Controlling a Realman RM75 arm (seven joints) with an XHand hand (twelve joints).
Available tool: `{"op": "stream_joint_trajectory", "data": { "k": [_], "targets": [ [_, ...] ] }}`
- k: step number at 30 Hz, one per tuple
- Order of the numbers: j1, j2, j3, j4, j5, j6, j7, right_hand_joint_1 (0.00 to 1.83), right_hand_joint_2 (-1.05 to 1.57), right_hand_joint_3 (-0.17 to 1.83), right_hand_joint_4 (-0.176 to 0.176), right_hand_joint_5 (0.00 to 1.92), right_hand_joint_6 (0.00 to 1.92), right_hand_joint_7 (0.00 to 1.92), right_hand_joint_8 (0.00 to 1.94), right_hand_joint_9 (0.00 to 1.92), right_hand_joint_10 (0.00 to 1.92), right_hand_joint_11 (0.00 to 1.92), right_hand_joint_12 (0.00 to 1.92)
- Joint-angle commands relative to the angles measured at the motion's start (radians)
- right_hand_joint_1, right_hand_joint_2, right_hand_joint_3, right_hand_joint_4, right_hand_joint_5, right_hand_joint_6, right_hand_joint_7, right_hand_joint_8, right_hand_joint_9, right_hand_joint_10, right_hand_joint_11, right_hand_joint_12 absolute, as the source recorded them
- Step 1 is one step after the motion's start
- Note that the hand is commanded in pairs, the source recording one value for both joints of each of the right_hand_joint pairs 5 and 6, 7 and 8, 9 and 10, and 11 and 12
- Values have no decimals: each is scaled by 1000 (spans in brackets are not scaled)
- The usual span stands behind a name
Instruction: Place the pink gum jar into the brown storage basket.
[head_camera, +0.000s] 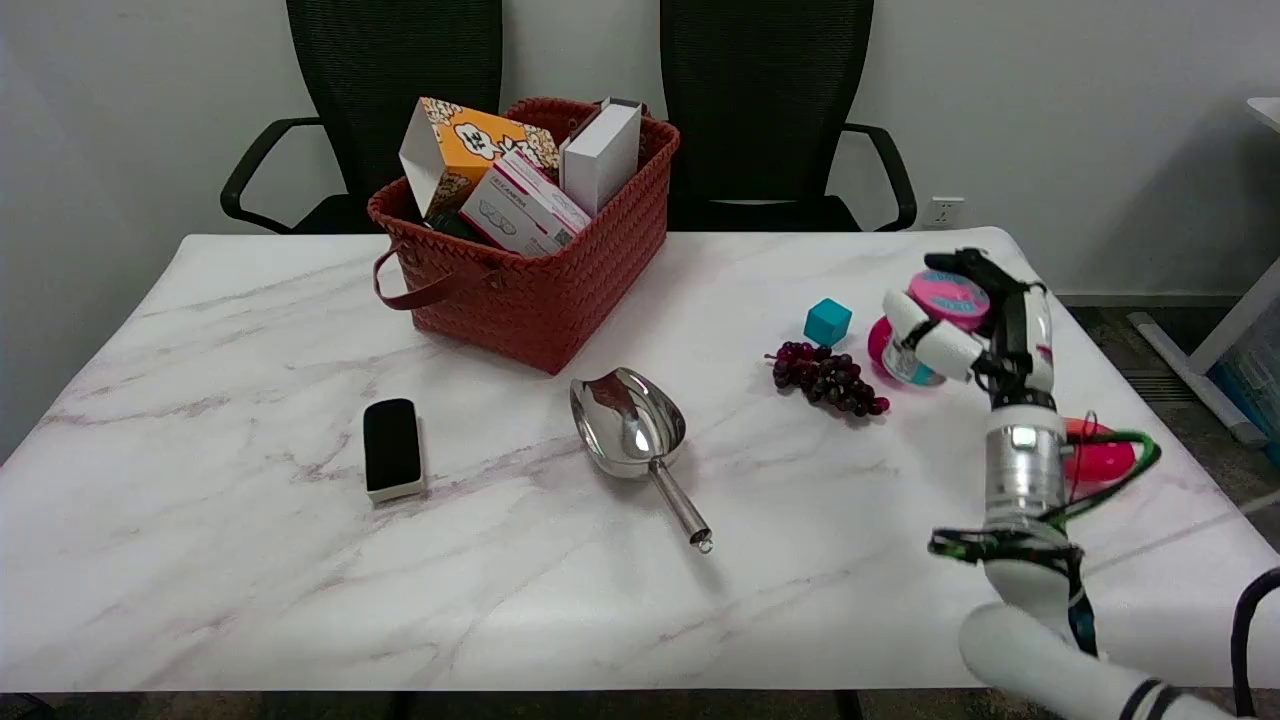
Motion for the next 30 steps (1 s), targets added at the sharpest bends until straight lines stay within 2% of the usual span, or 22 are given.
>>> {"op": "stream_joint_trajectory", "data": {
  "k": [1, 9, 15, 20, 25, 30],
  "targets": [
    [393, 64, 196, -54, -111, -567, 66, 1196, 1389, 524, 0, 858, 858, 1102, 1102, 1065, 1065, 865, 865],
    [667, 47, 103, -149, -106, -724, 58, 1194, 1361, 528, 0, 859, 859, 1112, 1112, 1074, 1074, 864, 864],
    [872, -8, 41, -263, -103, -888, 57, 1191, 1356, 531, 0, 858, 858, 1115, 1115, 1078, 1078, 864, 864],
    [1062, -93, -24, -437, -111, -1001, 47, 1185, 1358, 529, 0, 855, 855, 1117, 1117, 1078, 1078, 863, 863],
    [1288, -209, -98, -703, -111, -1096, 18, 1182, 1344, 530, 0, 837, 837, 1110, 1110, 1068, 1068, 845, 845],
    [1405, -312, -134, -925, -103, -1143, 18, 1198, 1278, 540, 0, 802, 802, 1086, 1086, 1033, 1033, 780, 780]
  ]
}}
